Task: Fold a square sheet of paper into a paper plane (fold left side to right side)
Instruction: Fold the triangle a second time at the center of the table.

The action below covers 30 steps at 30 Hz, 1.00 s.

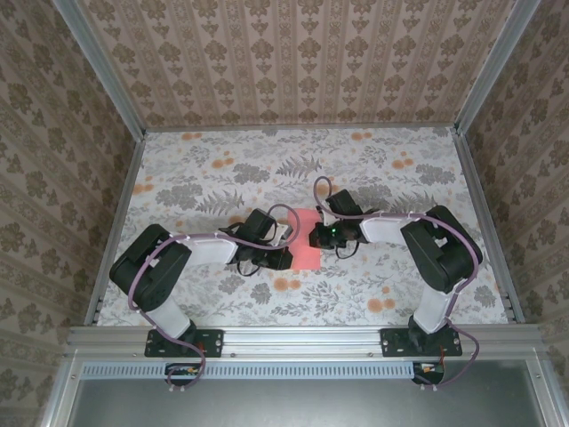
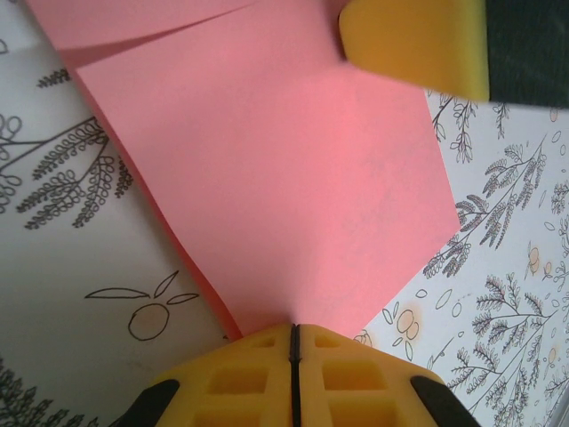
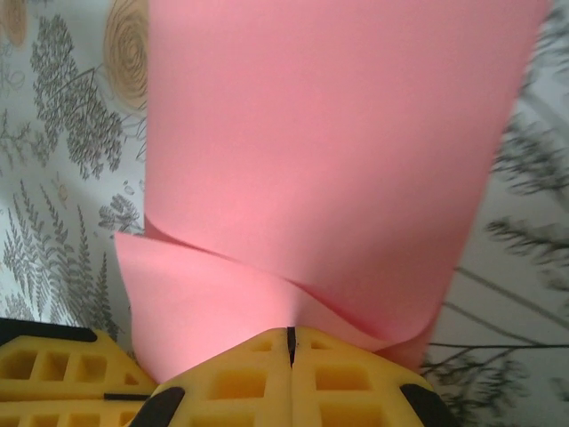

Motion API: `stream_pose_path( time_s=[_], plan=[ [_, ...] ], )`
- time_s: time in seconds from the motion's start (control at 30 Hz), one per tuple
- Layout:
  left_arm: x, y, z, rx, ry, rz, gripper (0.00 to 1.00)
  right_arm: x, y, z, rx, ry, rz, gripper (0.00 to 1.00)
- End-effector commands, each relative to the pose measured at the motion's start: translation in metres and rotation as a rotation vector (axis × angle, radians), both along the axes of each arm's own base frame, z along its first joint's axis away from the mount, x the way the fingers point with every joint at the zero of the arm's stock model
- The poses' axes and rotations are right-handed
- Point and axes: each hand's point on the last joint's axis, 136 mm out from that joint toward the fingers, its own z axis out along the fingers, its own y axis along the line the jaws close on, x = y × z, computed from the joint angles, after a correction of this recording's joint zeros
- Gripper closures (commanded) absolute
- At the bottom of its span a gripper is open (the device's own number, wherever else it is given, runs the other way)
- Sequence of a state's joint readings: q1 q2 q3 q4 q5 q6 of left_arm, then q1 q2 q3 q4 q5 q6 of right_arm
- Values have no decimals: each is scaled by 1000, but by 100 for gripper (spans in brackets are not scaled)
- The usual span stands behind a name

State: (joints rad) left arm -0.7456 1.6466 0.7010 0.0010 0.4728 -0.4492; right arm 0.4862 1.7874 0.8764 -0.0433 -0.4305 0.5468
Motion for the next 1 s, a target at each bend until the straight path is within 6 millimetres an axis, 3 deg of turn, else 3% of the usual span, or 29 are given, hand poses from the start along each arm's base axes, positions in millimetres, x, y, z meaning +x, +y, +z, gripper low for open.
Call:
stream_pose_path(
  time_s=[0.0, 0.2, 0.3, 0.43, 0.57, 0.77, 0.97],
  plan=[
    [-18, 23, -25, 112, 64, 3, 91, 11, -29, -15, -88, 12, -43, 100],
    [-16, 21, -23, 104, 56, 7, 91, 24, -46, -15, -82, 12, -72, 100],
    [-15, 19, -19, 93, 51, 5, 91, 30, -44, 0, -65, -19, -74, 100],
    [-13, 16, -14, 80, 39, 5, 91, 27, -36, 24, -17, -59, -74, 100],
    [-12, 16, -11, 75, 32, 9, 91, 11, -14, 34, 36, -60, -31, 100],
    [-9, 12, -5, 59, 22, 9, 91, -4, 22, 24, 94, -21, 8, 100],
    [-2, 1, 14, 14, -4, -4, 91, -7, 19, -5, 42, 57, -8, 100]
  ],
)
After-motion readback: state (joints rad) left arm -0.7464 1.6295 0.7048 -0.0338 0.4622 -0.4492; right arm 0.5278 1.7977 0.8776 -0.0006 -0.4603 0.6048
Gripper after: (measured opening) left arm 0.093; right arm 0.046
